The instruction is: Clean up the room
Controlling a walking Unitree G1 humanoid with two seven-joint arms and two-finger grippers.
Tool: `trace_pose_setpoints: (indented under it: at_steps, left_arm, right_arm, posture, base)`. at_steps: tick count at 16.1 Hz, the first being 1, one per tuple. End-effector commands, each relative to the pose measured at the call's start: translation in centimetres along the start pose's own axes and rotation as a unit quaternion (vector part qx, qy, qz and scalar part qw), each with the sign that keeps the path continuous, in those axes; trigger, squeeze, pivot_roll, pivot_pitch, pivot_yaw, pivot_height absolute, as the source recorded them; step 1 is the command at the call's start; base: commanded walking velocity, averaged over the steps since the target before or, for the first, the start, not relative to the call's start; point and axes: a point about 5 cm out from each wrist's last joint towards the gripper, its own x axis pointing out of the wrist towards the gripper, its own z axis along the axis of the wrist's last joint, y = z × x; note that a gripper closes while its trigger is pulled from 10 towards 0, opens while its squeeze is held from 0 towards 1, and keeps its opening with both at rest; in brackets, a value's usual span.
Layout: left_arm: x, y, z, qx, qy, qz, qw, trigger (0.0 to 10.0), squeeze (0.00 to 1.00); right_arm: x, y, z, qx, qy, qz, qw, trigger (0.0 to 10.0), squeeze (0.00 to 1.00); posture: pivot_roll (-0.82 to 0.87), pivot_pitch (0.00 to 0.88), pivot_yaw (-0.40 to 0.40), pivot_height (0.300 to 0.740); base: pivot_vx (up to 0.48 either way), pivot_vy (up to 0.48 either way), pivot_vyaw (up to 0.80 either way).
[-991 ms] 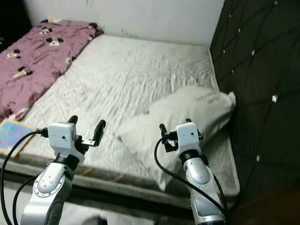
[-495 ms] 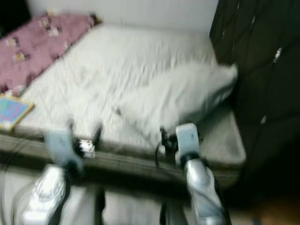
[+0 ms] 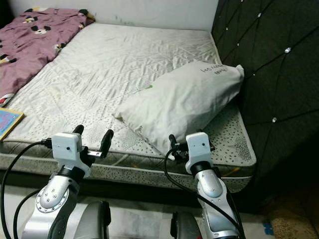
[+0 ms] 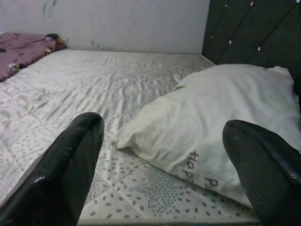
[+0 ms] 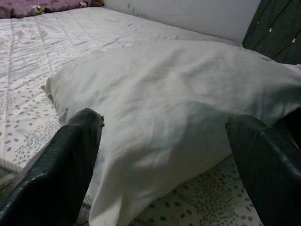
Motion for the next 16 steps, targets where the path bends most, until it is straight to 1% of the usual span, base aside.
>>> trace_pose_setpoints:
  at_steps: [1,4,7,8,13,16]
  left_arm:
    - [-0.02,-0.1,0.37,0.001,-0.007,-0.007,1.0,10.0,0.0]
    - [0.02,-0.21,0.31,-0.001,-0.005,-0.01,1.0,10.0,0.0]
    - [0.1,-0.22,0.29,0.0,-0.005,-0.012,1.0,10.0,0.0]
    - [0.13,-0.25,0.09,-0.009,0.003,-0.008,1.0,10.0,0.0]
    - [0.25,-0.41,-0.08,-0.006,0.008,-0.002,1.0,10.0,0.0]
    - [0.3,-0.36,-0.06,-0.004,0.008,0.001,1.0,10.0,0.0]
  right_arm:
    - [0.04,-0.03,0.29,0.003,-0.006,0.001,1.0,10.0,0.0]
    - [0.11,-0.06,0.34,0.001,-0.007,0.0,1.0,10.0,0.0]
    - [0.16,-0.09,0.37,0.0,-0.008,-0.001,1.0,10.0,0.0]
    - [0.18,-0.1,0.39,0.001,-0.008,-0.002,1.0,10.0,0.0]
    - [0.26,-0.07,0.31,0.002,-0.008,-0.001,1.0,10.0,0.0]
    - [0.24,0.02,0.31,0.005,-0.01,0.004,1.0,10.0,0.0]
  posture:
    - [0.0,0.112,-0.011,0.553]
    - [0.0,0.111,-0.01,0.553]
    - [0.0,0.11,-0.009,0.553]
    - [0.0,0.109,-0.009,0.553]
    - [0.0,0.106,-0.009,0.553]
    - [0.0,0.105,-0.009,0.523]
  base:
    - [0.48,0.0,0.0]
    - [0.48,0.0,0.0]
    - [0.34,0.0,0.0]
    - [0.277,0.0,0.0]
    - [0.0,0.0,0.0]
    - [0.0,0.0,0.0]
